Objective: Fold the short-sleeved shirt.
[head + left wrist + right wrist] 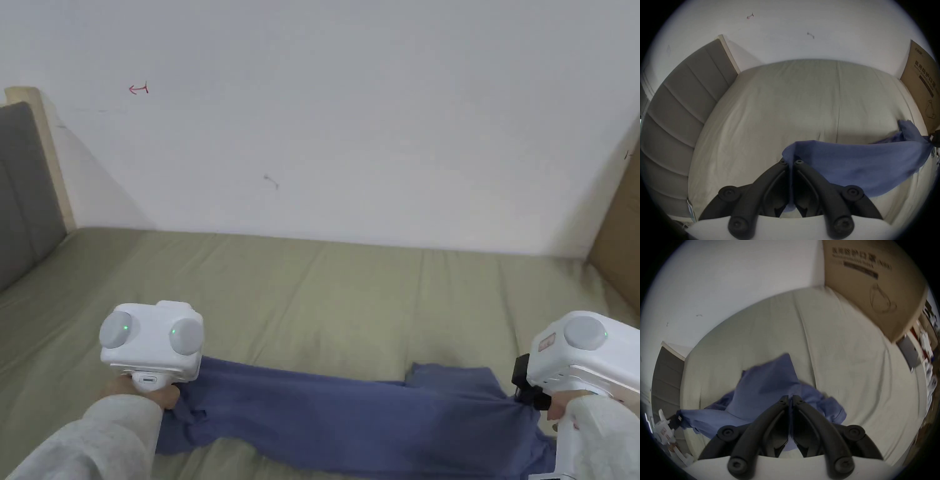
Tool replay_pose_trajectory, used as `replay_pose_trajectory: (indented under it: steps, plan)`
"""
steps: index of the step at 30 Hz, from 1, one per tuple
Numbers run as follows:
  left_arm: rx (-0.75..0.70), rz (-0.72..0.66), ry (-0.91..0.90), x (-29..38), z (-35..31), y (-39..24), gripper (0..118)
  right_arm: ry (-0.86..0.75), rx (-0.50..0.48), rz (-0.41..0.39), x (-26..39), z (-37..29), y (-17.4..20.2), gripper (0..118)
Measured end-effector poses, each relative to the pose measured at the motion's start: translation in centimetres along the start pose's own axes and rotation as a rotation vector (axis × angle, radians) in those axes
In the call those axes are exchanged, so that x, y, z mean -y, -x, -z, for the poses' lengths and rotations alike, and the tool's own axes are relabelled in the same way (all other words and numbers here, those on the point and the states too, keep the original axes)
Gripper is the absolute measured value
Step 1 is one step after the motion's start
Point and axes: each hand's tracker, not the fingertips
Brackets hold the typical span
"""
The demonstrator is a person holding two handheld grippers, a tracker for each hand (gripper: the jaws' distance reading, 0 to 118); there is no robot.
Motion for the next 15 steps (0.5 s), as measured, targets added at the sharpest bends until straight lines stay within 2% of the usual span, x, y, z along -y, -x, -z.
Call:
replay_pose_trajectory:
  steps: [3,6,9,10,11,12,15]
  plan:
    - [0.037,-0.063,0.028,1.7,-0.7,1.1,0,0.01,-0.023,0.018,0.9,-1.3,-1.1,3]
    - [0.062,-0.069,0.01,2.3,-2.3,3.1,0,-0.03,-0.069,-0.005,2.1,-4.8,-1.8,3]
    - [0.063,-0.058,-0.021,5.4,-5.3,3.1,0,-0.069,-0.098,-0.042,4.9,-8.8,-3.1,3]
    - [0.034,-0.015,-0.055,6.5,-6.5,3.7,0,-0.065,-0.094,-0.054,6.5,-10.4,-3.8,3]
    - [0.041,-0.009,-0.072,10.0,-9.5,3.2,0,-0.075,-0.097,-0.052,8.1,-11.6,-4.4,3]
    - [0.038,0.001,-0.084,11.5,-10.6,3.5,0,-0.074,-0.11,-0.066,9.7,-12.6,-5.0,3]
    - [0.07,-0.005,-0.059,18.1,-14.1,4.2,0,-0.04,-0.168,-0.039,15.8,-15.8,-7.4,3]
